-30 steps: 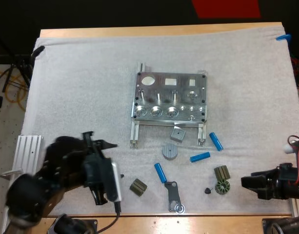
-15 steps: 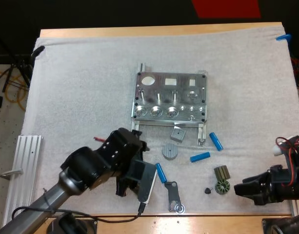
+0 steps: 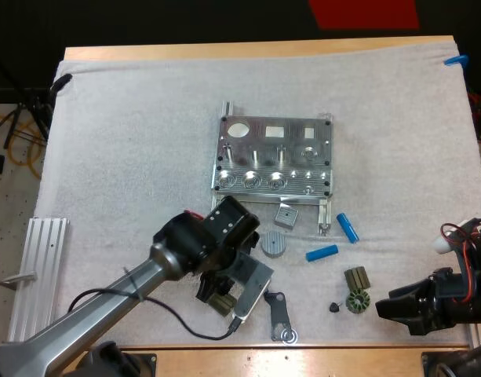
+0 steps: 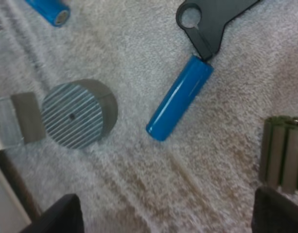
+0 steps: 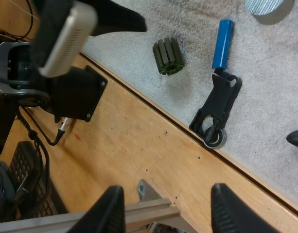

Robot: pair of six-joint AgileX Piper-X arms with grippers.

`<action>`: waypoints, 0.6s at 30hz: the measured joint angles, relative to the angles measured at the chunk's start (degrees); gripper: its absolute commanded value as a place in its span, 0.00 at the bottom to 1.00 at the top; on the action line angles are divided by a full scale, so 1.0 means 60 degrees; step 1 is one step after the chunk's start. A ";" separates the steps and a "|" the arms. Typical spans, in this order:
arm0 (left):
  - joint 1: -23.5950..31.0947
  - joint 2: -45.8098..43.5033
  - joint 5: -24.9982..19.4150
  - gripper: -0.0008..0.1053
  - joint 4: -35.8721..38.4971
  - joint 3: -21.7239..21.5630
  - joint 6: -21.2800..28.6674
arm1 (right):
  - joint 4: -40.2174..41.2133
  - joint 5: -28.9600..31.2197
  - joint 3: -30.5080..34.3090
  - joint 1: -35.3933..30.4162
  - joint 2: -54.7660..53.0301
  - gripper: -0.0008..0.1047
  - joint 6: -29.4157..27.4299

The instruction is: Load cells from right to left

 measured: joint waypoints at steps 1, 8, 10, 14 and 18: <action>0.0000 0.0085 0.0000 0.66 -0.0026 0.0000 -0.0001 | 0.0000 0.0000 0.0000 0.0000 0.0000 0.40 0.0000; 0.0000 0.1062 0.0768 0.66 -0.0063 0.0000 0.0018 | 0.0000 0.0000 0.0000 0.0000 0.0000 0.40 0.0000; 0.0000 0.1391 0.0845 0.66 -0.0099 0.0000 0.0018 | 0.0000 0.0000 0.0000 0.0000 0.0000 0.40 -0.0009; 0.0000 0.2114 0.0846 0.66 -0.0470 0.0000 0.0449 | 0.0000 0.0000 0.0000 0.0000 0.0000 0.40 -0.0023; 0.0000 0.2595 0.0860 0.66 -0.0771 0.0000 0.1067 | 0.0000 0.0000 0.0000 0.0000 0.0000 0.40 -0.0032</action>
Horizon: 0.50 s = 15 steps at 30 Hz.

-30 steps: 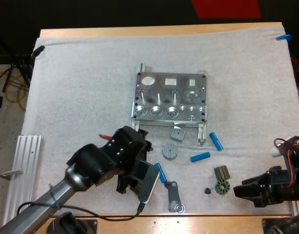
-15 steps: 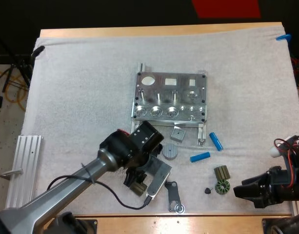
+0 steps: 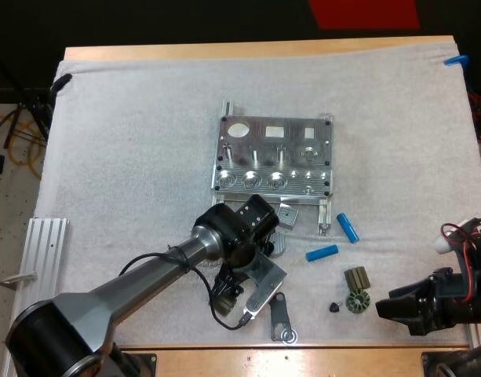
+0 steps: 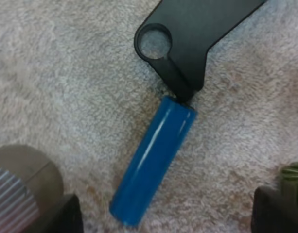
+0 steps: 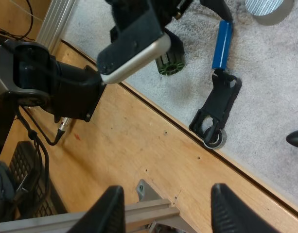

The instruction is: Load cells from right to left

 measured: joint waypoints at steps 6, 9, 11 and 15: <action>0.0000 0.0556 0.0018 0.66 -0.0487 0.0000 0.0343 | 0.0000 0.0000 0.0000 0.0000 0.0000 0.40 -0.0033; 0.0000 0.0854 0.0010 0.66 -0.0863 0.0000 0.0389 | 0.0000 0.0038 0.0000 0.0000 0.0000 0.40 -0.0025; 0.0000 0.1004 0.0026 0.66 -0.1016 0.0000 0.0412 | 0.0000 0.0148 0.0000 0.0000 0.0000 0.40 -0.0025; 0.0019 0.1214 0.0062 0.66 -0.1080 -0.0033 0.0414 | 0.0000 0.0398 0.0000 0.0000 0.0000 0.40 -0.0025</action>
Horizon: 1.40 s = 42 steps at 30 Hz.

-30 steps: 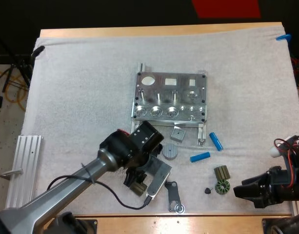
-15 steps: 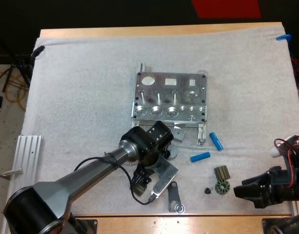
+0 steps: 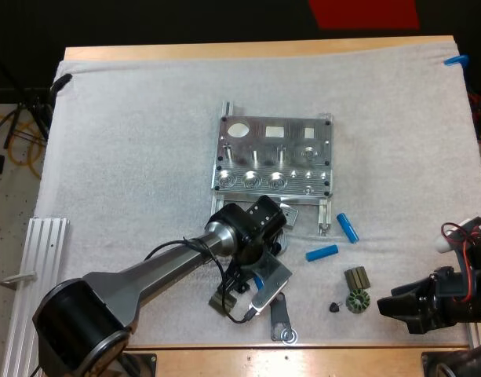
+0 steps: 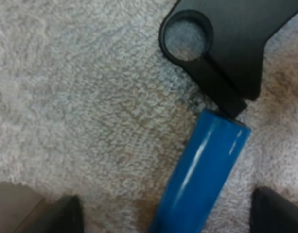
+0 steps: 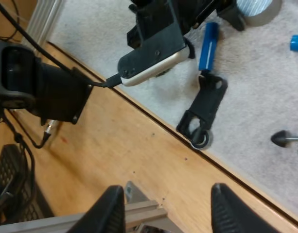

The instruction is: Load cells from right to left

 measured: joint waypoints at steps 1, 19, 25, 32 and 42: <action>0.0029 -0.0002 0.0011 0.66 0.0000 -0.0006 0.0000 | 0.0000 -0.0003 0.0000 0.0000 0.0000 0.40 0.0000; 0.0285 -0.0045 -0.0094 0.01 0.0363 -0.0004 -0.0073 | 0.0000 0.0021 0.0000 0.0000 0.0000 0.40 -0.0050; 0.0285 -0.0945 -0.0278 0.01 0.0483 0.0017 -0.1223 | 0.0000 0.0282 0.0000 0.0000 0.0000 0.40 -0.0265; 0.0285 -0.2215 -0.0281 0.01 0.1547 0.0017 -0.3133 | -0.0655 0.0381 0.0000 0.0000 0.0000 0.40 -0.0075; 0.0285 -0.4090 0.0328 0.01 0.1805 0.0017 -0.5362 | -0.1787 0.0048 0.0341 0.0000 0.0000 0.40 0.1059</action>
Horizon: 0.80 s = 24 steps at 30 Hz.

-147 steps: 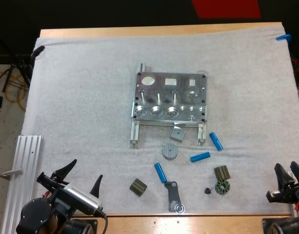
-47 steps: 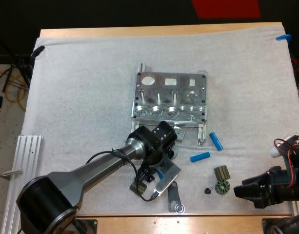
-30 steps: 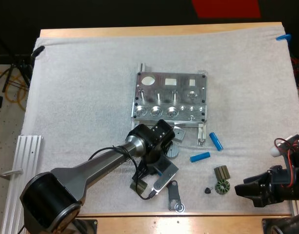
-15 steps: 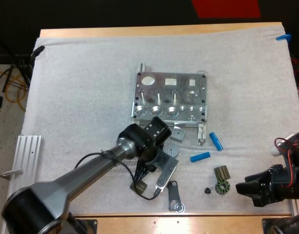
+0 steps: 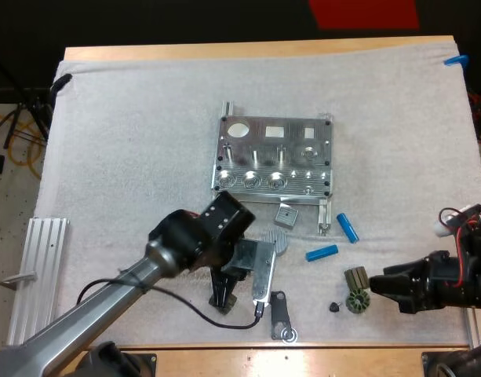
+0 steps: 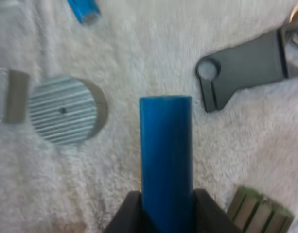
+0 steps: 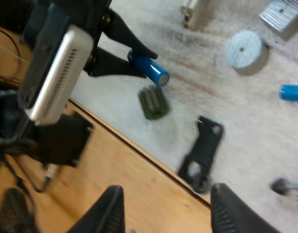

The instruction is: Load cells from right to left

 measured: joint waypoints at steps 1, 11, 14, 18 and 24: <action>0.0000 -0.0104 0.0008 0.01 -0.0011 0.0000 -0.0069 | -0.0123 -0.0096 0.0045 0.0000 0.0000 0.40 0.0064; 0.0000 -0.1464 0.1562 0.01 -0.0362 0.0000 -0.0415 | -0.2495 -0.1001 0.0980 0.0382 0.0000 0.40 0.2106; 0.0000 -0.1588 0.1943 0.01 -0.0549 0.0000 -0.0415 | -0.3391 -0.1001 0.1255 0.0851 0.0041 0.41 0.2932; 0.0000 -0.1588 0.2097 0.01 -0.0711 0.0000 -0.0415 | -0.4123 -0.0555 0.1379 0.1702 0.0405 0.48 0.3729; 0.0000 -0.1588 0.2325 0.01 -0.0733 0.0000 -0.0573 | -0.4957 -0.0130 0.1379 0.2799 0.1422 0.48 0.4131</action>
